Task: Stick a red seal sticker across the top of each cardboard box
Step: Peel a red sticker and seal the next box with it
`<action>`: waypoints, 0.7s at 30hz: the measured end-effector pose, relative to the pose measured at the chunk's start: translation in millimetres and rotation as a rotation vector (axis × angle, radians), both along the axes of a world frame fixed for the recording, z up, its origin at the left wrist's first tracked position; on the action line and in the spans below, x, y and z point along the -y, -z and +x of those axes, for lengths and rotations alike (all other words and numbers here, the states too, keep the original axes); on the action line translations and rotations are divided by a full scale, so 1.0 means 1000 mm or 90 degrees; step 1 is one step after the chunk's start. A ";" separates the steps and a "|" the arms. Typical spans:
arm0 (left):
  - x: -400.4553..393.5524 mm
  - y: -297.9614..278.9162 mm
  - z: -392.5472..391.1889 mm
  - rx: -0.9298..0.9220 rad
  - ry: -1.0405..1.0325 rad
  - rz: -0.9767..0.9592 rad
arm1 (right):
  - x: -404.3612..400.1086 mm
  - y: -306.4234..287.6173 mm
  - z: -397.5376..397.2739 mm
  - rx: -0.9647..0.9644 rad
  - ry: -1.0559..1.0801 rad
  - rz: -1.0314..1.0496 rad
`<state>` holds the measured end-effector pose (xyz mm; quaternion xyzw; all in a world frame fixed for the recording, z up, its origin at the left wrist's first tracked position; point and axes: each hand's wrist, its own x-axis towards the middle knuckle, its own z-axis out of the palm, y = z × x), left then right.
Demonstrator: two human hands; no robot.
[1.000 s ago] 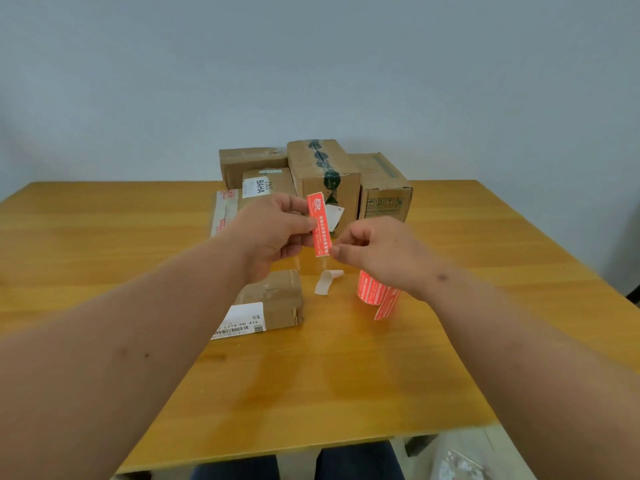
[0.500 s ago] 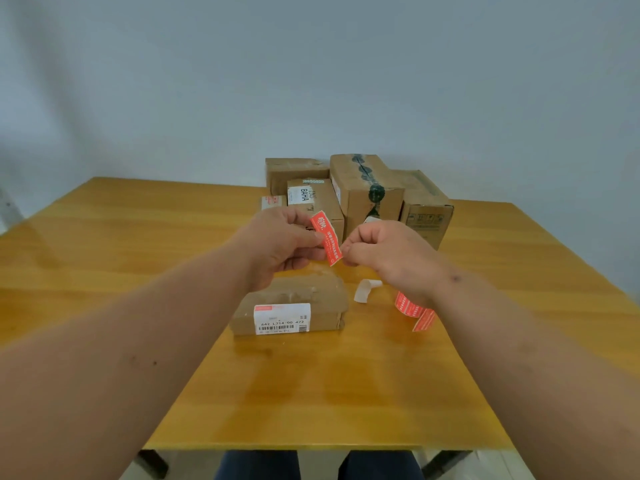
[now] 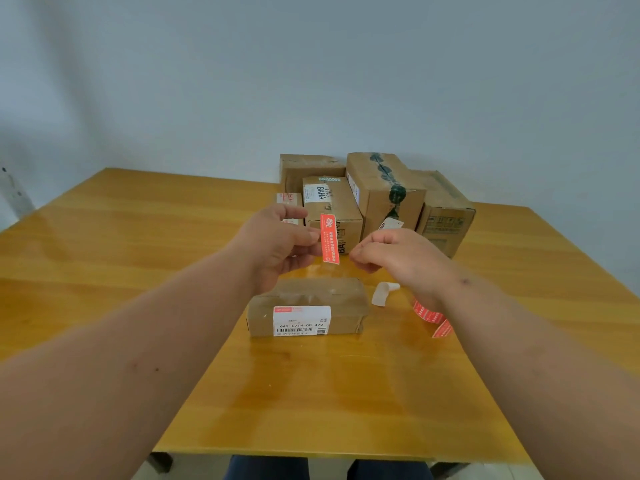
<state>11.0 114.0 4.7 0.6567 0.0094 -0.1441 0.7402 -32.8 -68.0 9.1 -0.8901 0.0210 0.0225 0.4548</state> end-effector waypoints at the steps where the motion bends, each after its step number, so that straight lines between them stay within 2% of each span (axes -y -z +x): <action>1: 0.000 0.000 0.000 -0.006 0.004 -0.013 | -0.001 0.001 0.000 -0.023 -0.022 0.017; 7: 0.006 0.002 0.002 -0.011 0.029 -0.026 | -0.004 0.006 0.002 -0.014 -0.087 0.100; 9: 0.008 0.004 0.002 0.013 0.035 0.038 | -0.003 0.005 0.003 -0.009 -0.091 0.093; 12: 0.010 0.007 0.001 0.133 0.041 0.279 | 0.001 0.003 0.004 -0.005 -0.078 0.050; 14: 0.011 0.006 -0.002 0.260 0.013 0.379 | 0.003 0.002 0.004 0.005 -0.068 0.027; 16: 0.013 0.004 -0.006 0.373 0.019 0.389 | 0.005 0.001 0.004 0.019 -0.055 0.001; 18: 0.015 0.002 -0.011 0.433 0.065 0.381 | 0.005 0.000 0.003 0.024 -0.051 -0.007; 21: 0.018 0.003 -0.014 0.535 0.020 0.432 | 0.005 -0.002 0.000 0.029 -0.050 -0.022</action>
